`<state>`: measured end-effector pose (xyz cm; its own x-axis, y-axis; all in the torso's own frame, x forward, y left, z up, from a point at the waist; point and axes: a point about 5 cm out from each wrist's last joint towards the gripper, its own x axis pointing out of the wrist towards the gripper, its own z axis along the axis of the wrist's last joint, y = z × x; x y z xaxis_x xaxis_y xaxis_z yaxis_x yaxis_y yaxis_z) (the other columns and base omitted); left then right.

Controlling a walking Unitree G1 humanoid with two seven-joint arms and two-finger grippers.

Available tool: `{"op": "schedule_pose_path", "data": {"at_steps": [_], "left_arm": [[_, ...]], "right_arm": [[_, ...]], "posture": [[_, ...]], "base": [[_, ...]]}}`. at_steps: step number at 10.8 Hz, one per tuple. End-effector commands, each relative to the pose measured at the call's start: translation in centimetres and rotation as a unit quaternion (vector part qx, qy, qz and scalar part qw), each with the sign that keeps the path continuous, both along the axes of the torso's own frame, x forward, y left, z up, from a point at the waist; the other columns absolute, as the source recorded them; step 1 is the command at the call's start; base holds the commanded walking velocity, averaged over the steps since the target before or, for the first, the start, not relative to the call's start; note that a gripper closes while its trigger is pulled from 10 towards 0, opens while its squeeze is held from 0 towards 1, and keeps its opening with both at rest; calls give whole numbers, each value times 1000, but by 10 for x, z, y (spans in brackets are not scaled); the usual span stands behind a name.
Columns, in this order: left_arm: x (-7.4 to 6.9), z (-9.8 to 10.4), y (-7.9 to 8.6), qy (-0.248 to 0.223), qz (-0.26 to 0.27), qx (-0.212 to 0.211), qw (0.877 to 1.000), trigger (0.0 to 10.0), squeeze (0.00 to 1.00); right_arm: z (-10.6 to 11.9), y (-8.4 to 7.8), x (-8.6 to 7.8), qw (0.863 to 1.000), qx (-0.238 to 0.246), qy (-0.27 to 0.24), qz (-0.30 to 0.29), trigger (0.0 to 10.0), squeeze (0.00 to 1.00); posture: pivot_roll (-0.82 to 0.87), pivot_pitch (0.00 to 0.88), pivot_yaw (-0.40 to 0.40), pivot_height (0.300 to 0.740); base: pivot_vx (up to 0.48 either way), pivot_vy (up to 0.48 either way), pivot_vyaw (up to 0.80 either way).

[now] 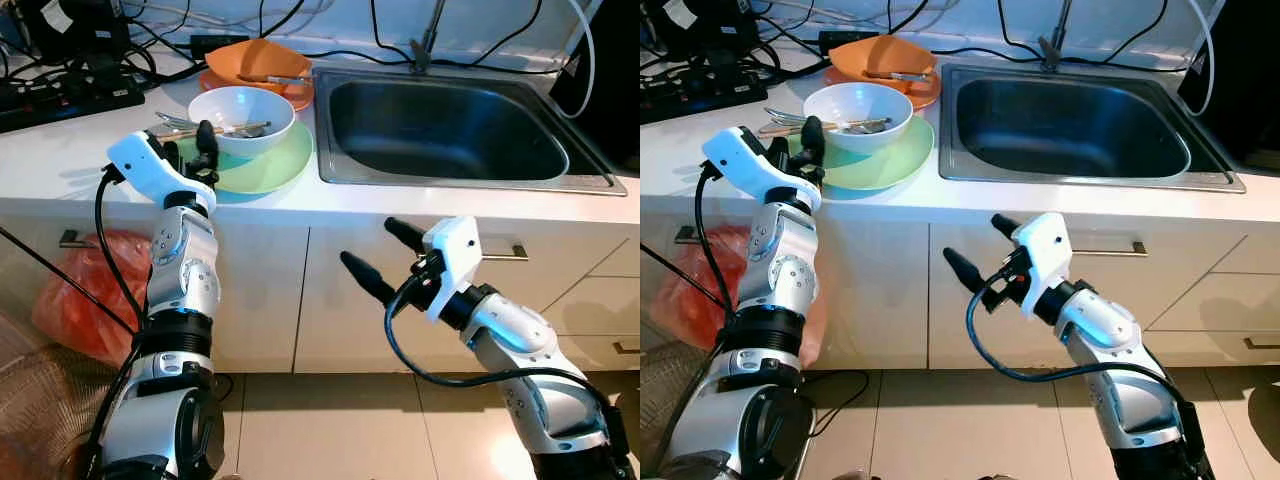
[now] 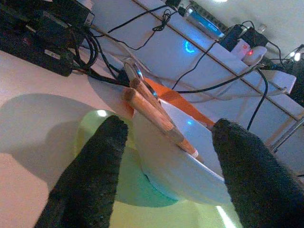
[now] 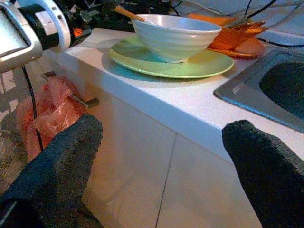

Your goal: Kitchen organization

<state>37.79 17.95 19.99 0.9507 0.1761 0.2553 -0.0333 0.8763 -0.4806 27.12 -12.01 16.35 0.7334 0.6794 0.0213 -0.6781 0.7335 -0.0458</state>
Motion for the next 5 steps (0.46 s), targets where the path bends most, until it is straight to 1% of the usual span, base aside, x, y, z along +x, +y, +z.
{"op": "schedule_pose_path", "data": {"at_steps": [1, 5], "left_arm": [[3, 7, -3, -11, -4, -3, 1000, 0, 0], [3, 9, -3, -19, -4, -7, 1000, 0, 0]], "right_arm": [[-1, -1, -3, 1000, -4, 4, 3, 10000, 0], [-3, -1, -3, 1000, -6, 6, -4, 10000, 0]], "posture": [[-77, 70, -62, 740], [-76, 75, -64, 740]], "base": [[0, 0, 0], [0, 0, 0]]}}
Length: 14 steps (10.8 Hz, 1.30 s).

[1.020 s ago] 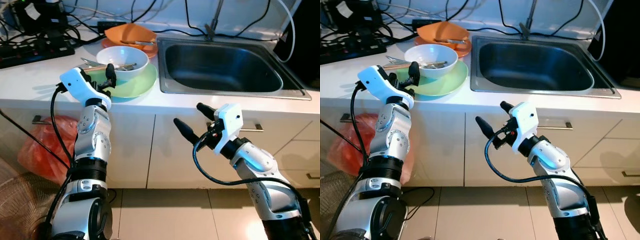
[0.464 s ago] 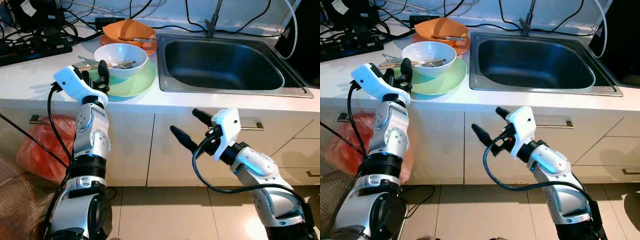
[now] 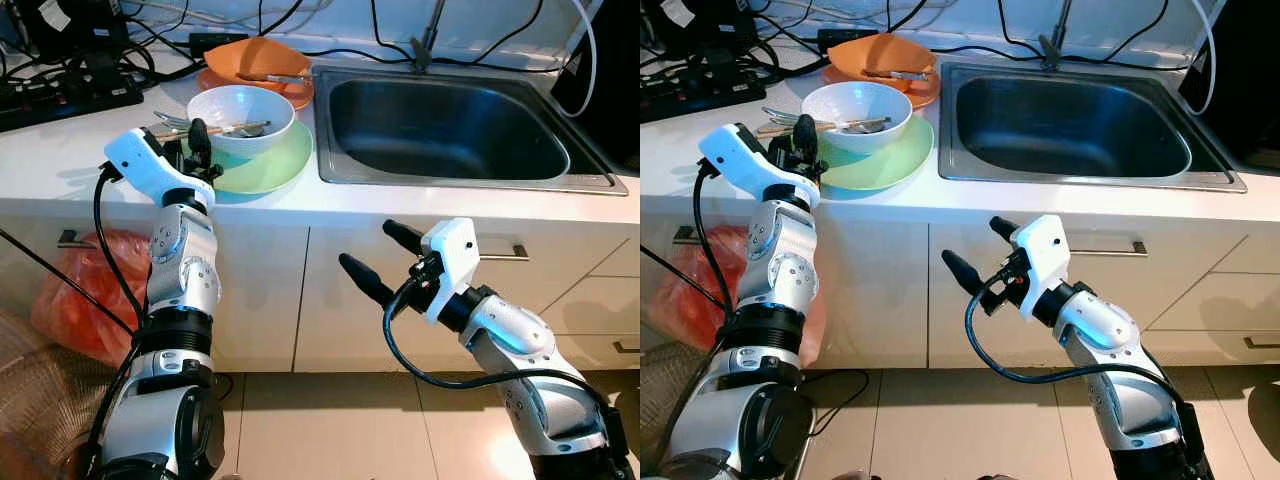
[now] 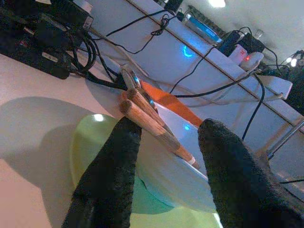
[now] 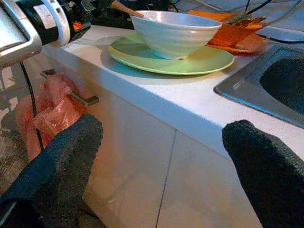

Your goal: Kitchen organization

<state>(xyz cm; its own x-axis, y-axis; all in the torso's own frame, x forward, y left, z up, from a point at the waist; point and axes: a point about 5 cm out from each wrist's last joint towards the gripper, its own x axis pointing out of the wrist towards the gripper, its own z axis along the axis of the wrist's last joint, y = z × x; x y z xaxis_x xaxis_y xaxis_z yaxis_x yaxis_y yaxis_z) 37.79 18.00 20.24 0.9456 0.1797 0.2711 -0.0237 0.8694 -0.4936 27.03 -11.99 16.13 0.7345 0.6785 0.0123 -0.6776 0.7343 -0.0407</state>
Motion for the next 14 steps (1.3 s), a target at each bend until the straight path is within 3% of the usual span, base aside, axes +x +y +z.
{"op": "schedule_pose_path", "data": {"at_steps": [1, 10, 14], "left_arm": [[2, 7, -3, -10, -3, 0, 1000, 0, 0], [0, 11, -4, -19, -6, 6, 1000, 0, 0], [-10, 19, -12, -50, -12, 67, 996, 0, 0]], "right_arm": [[-1, -1, -2, 1000, -5, 2, -4, 10000, 0], [-4, 0, 3, 1000, -9, -3, -17, 10000, 0], [-3, 1, 5, 1000, -8, -8, -19, 10000, 0]], "posture": [[-76, 75, -64, 740], [-63, 60, -62, 740], [-60, 56, -66, 740]], "base": [[0, 0, 0], [0, 0, 0], [0, 0, 0]]}}
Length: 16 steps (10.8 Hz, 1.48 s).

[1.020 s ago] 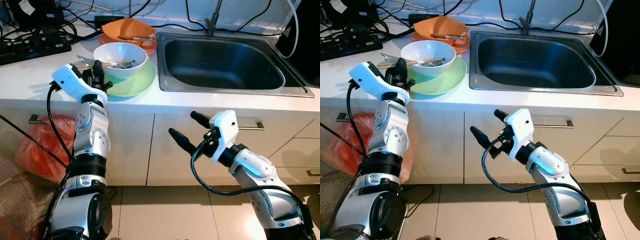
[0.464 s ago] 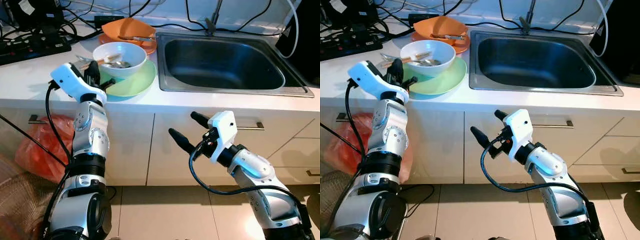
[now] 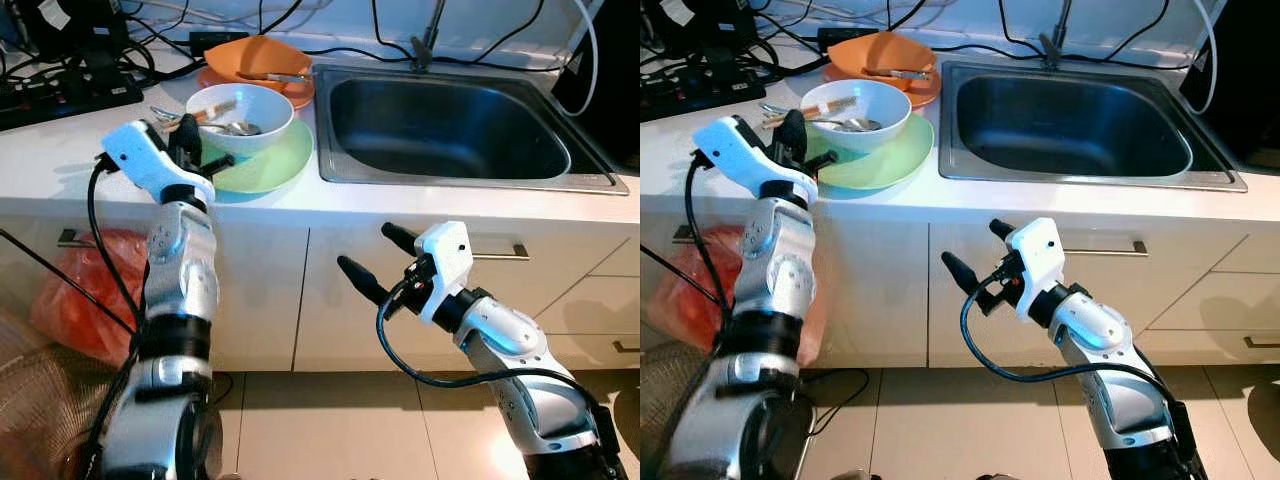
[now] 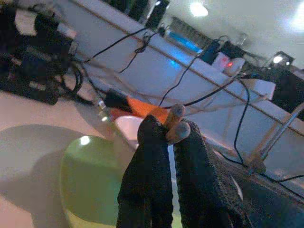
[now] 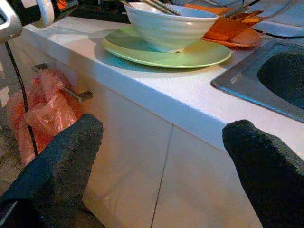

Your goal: Kitchen organization

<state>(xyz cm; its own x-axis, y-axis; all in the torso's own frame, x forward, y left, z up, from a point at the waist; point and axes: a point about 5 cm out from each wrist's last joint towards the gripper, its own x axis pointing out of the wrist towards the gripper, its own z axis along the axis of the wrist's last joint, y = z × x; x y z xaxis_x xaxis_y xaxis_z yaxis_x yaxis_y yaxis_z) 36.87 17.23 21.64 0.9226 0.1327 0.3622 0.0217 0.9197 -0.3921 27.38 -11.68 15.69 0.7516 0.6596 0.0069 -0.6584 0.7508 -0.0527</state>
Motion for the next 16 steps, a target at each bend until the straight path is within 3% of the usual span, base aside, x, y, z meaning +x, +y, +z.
{"op": "schedule_pose_path", "data": {"at_steps": [1, 4, 7, 9, 10, 16], "left_arm": [[-3, 8, -9, -20, -14, 24, 999, 0, 0], [-25, 17, -29, -60, -46, 132, 988, 0, 0], [-50, 17, -39, -94, -32, 237, 966, 0, 0], [-55, 11, -40, -83, -40, 244, 965, 784, 0], [-56, 10, -42, -75, -44, 238, 967, 0, 0], [-54, 15, -45, -72, -44, 239, 967, 0, 0]], "right_arm": [[2, -2, 3, 1000, 0, -9, -10, 10000, 0], [14, -11, 18, 994, 34, -43, -95, 10000, 0], [31, -10, 28, 986, 54, -75, -138, 10000, 0], [34, -6, 31, 984, 59, -81, -149, 10000, 0], [35, -7, 32, 983, 60, -84, -154, 10000, 0], [45, -3, 35, 980, 64, -117, -151, 10000, 0]], "posture": [[-57, 54, -65, 740], [-28, 50, -64, 740], [-18, 45, -63, 740], [-16, 36, -62, 740], [-17, 33, -60, 740], [-15, 20, -61, 740]], "base": [[0, 0, 0], [0, 0, 0], [0, 0, 0], [0, 0, -747], [0, 0, -800], [447, 0, -133]]}}
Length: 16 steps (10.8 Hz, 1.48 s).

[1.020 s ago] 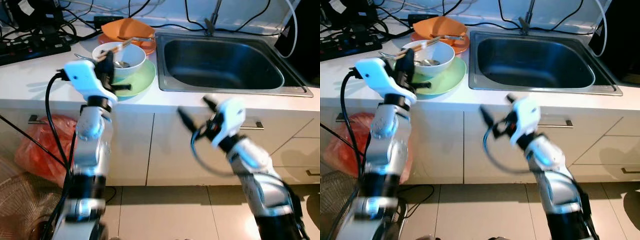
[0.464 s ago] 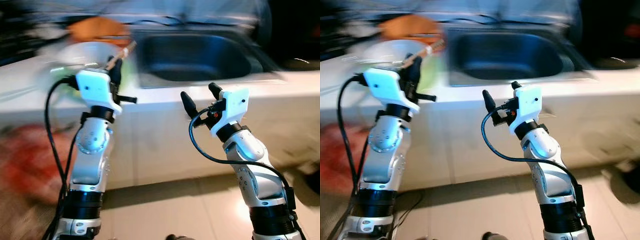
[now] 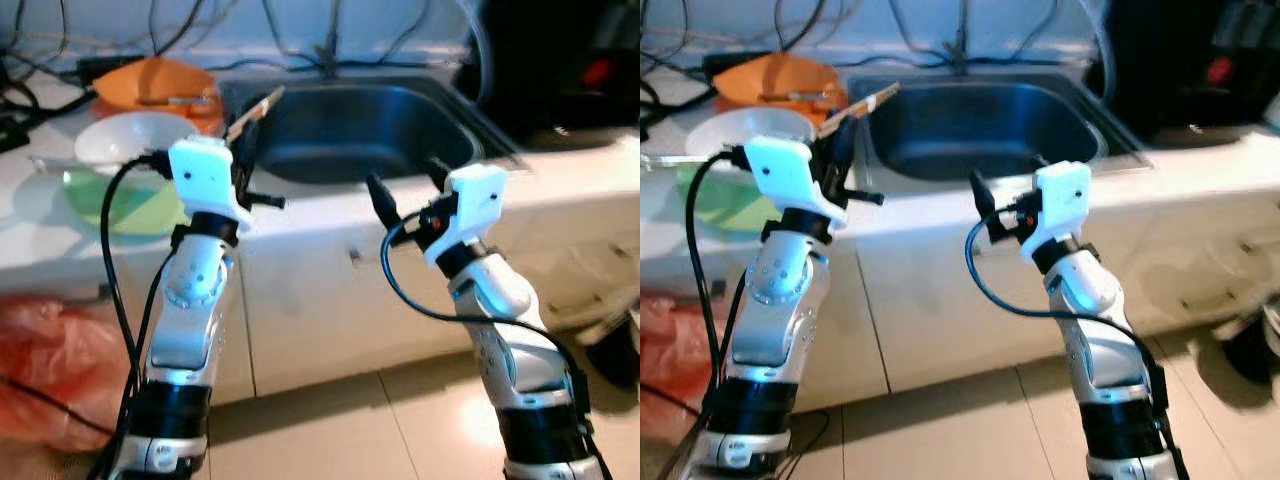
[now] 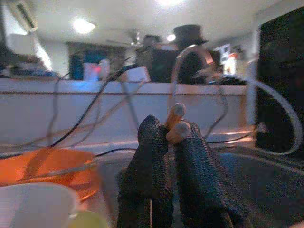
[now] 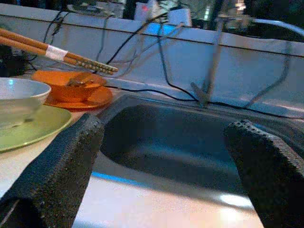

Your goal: Kitchen organization

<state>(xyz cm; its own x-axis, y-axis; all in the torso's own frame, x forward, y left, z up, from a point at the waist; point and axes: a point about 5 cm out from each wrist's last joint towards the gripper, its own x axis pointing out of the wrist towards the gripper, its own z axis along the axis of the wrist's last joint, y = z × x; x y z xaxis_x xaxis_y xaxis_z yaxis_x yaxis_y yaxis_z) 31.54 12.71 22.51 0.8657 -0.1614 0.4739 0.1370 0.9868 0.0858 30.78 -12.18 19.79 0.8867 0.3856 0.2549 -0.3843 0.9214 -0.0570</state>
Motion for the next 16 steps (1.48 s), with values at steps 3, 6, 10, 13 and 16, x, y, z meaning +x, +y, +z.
{"op": "schedule_pose_path", "data": {"at_steps": [3, 6, 10, 13, 16], "left_arm": [[-1, 6, 1, -8, 3, 1, 1000, 0, 0], [-2, 5, -1, -6, 0, 3, 1000, 1176, 0], [-3, 8, 1, -8, 8, 6, 1000, 0, 0], [-1, 5, 3, 2, 15, 2, 1000, 0, 0], [-2, 6, 4, 0, 14, -8, 1000, 0, 0]], "right_arm": [[8, 5, 2, 1000, -4, -20, 8, 10000, 0], [7, 7, 1, 1000, -3, -21, 10, 10000, 0], [8, 7, 0, 1000, 4, -20, 7, 10000, 0], [8, 9, -1, 1000, 4, -21, 8, 10000, 0], [8, 10, -1, 1000, 2, -19, 10, 10000, 0]], "posture": [[-7, 15, -62, 740], [-6, 21, -62, 740], [-7, 29, -60, 740], [-9, 32, -62, 740], [-10, 34, -63, 740]], "base": [[464, 0, 0], [291, 0, 0], [0, 0, 0], [0, -471, 0], [0, -308, 0]]}}
